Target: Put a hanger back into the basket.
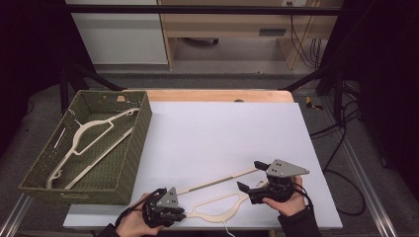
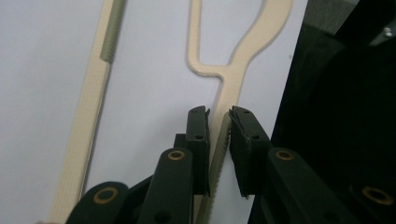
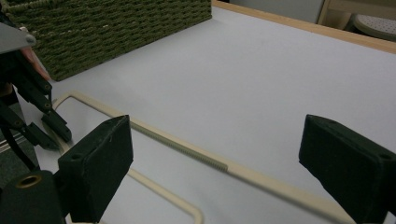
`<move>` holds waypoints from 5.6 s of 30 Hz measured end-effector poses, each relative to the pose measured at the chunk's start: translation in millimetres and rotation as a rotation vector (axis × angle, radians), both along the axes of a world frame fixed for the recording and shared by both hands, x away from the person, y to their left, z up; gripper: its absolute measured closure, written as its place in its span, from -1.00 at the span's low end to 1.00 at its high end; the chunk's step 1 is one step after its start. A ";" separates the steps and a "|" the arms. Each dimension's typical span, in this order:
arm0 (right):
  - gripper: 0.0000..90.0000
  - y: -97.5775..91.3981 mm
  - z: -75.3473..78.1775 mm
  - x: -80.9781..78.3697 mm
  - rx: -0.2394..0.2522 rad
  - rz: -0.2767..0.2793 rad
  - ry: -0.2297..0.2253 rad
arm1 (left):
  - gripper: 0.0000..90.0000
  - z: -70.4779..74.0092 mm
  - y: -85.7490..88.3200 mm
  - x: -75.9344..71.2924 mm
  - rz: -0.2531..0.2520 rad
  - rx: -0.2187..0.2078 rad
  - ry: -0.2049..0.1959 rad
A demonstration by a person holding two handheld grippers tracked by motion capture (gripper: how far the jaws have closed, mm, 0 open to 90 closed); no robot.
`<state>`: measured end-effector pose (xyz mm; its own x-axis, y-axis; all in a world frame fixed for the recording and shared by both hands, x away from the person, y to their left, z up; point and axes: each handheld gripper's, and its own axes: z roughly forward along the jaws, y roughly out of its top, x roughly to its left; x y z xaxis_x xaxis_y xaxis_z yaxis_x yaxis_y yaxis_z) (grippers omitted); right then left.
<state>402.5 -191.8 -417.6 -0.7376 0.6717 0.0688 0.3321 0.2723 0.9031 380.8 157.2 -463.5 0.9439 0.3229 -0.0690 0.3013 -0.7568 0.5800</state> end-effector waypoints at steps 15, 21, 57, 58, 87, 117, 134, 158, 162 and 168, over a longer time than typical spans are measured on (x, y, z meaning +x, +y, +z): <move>-0.73 9.2 0.2 -4.5 -0.003 0.037 0.001 | 0.63 -2.7 -6.8 -2.9 -0.020 0.007 -0.036; -0.73 18.9 -3.4 -5.2 -0.017 0.057 0.015 | 0.74 -0.8 -12.0 -5.8 -0.007 0.038 -0.059; 0.20 85.9 -48.6 -10.9 -0.245 0.387 0.172 | 0.77 41.7 -8.9 1.1 -0.016 -0.063 -0.051; 0.26 85.9 -49.2 -9.9 -0.253 0.392 0.178 | 0.77 41.6 -8.6 1.4 -0.017 -0.064 -0.048; 0.62 81.3 -33.0 -5.5 -0.215 0.513 0.180 | 0.46 21.4 -38.3 4.8 -0.041 0.128 -0.171; -0.47 -43.5 17.6 5.7 0.176 -0.146 -0.053 | 0.88 50.2 -12.8 10.1 0.030 -0.017 -0.180; -0.59 -56.5 7.2 9.4 0.169 -0.186 -0.014 | 0.89 61.8 11.9 19.2 0.176 -0.195 -0.145; -0.66 -61.5 13.3 5.4 0.174 -0.202 -0.039 | 0.89 124.4 55.4 13.3 0.243 -0.354 -0.280; -0.66 -63.0 14.3 4.9 0.179 -0.206 -0.043 | 0.90 137.9 60.1 17.9 0.250 -0.358 -0.298; -0.66 -63.9 14.3 4.9 0.174 -0.201 -0.046 | 0.89 152.8 74.9 27.1 0.271 -0.372 -0.307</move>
